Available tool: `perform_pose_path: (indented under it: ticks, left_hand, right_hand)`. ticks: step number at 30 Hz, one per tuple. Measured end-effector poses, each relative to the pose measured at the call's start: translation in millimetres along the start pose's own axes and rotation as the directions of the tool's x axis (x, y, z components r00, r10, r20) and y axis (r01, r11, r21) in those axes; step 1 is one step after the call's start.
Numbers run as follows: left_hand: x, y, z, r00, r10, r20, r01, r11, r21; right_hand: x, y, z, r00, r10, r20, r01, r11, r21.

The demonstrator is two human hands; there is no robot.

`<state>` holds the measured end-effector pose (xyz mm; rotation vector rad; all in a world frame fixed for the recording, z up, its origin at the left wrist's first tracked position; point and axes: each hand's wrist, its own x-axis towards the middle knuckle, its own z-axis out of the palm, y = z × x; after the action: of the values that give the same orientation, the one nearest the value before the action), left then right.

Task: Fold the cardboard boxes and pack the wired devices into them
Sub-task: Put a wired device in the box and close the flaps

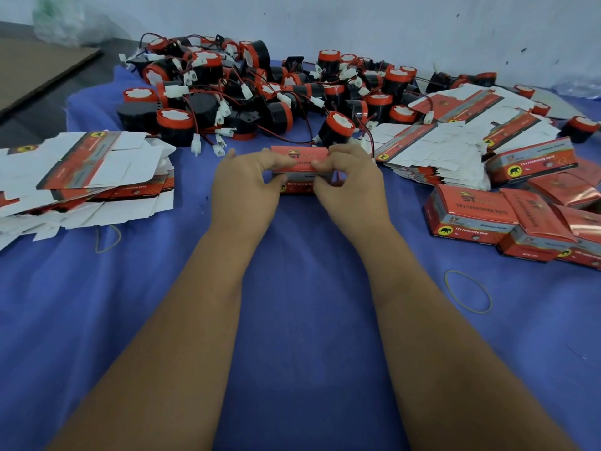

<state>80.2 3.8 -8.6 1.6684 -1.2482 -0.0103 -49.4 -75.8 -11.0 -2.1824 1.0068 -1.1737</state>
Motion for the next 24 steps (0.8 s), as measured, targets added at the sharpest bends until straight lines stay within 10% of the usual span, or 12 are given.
perform_pose_path:
  ticks: [9, 16, 24]
  left_hand:
    - [-3.5, 3.1, 4.5, 0.999, 0.054, -0.009, -0.054, 0.999, 0.005]
    - [4.2, 1.6, 3.2, 0.961, -0.254, -0.109, 0.232, 0.956, -0.181]
    - [3.8, 6.0, 2.9, 0.95, -0.307, -0.048, 0.275, 0.902, -0.333]
  right_hand:
    - [-6.2, -8.0, 1.9, 1.0, 0.015, 0.009, -0.016, 0.993, 0.115]
    - [-7.8, -11.0, 2.9, 0.989, -0.017, 0.15, 0.02, 1.0, -0.023]
    - [-2.6, -17.5, -32.7, 0.832, -0.04, -0.553, -0.013, 0.996, -0.092]
